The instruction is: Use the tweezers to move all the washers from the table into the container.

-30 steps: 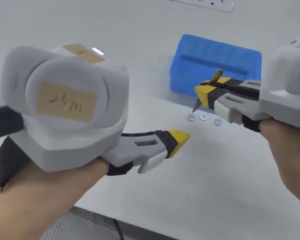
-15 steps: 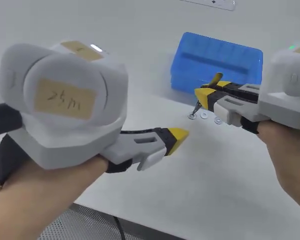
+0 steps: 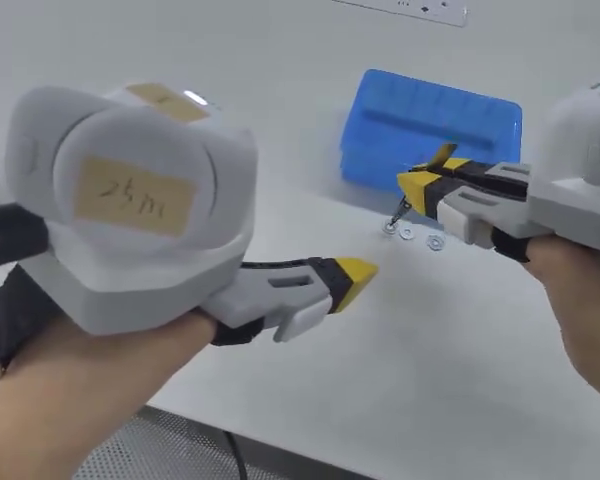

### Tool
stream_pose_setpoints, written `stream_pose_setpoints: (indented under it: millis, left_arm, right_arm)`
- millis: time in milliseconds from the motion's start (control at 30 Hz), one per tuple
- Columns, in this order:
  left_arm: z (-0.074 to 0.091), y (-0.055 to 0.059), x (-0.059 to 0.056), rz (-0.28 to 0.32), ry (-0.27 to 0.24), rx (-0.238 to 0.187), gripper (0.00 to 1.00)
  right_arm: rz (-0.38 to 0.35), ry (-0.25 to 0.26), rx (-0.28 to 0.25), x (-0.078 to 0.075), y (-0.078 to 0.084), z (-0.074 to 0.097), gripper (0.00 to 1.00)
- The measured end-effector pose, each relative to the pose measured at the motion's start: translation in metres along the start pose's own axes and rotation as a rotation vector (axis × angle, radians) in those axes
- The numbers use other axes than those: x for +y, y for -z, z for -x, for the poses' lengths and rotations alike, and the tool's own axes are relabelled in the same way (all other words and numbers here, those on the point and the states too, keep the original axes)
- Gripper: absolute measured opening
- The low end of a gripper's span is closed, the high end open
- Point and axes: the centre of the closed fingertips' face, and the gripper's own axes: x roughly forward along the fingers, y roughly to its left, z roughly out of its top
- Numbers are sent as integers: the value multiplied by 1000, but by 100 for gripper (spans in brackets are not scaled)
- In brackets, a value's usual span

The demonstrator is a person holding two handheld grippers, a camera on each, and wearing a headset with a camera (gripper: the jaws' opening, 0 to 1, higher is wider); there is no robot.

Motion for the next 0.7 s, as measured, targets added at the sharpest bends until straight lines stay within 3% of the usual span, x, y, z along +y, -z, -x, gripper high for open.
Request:
stream_pose_setpoints:
  millis: [233,467,700]
  left_arm:
    - [0,-2,0,4,-1,-6,93]
    - [-2,0,-2,3,3,-1,93]
    - [-3,-1,-1,1,5,-3,92]
  right_arm:
    - [-11,22,-54,-7,-29,11,3]
    - [-20,66,-136,-29,-61,12,3]
    - [-21,112,-127,-50,-57,-9,3]
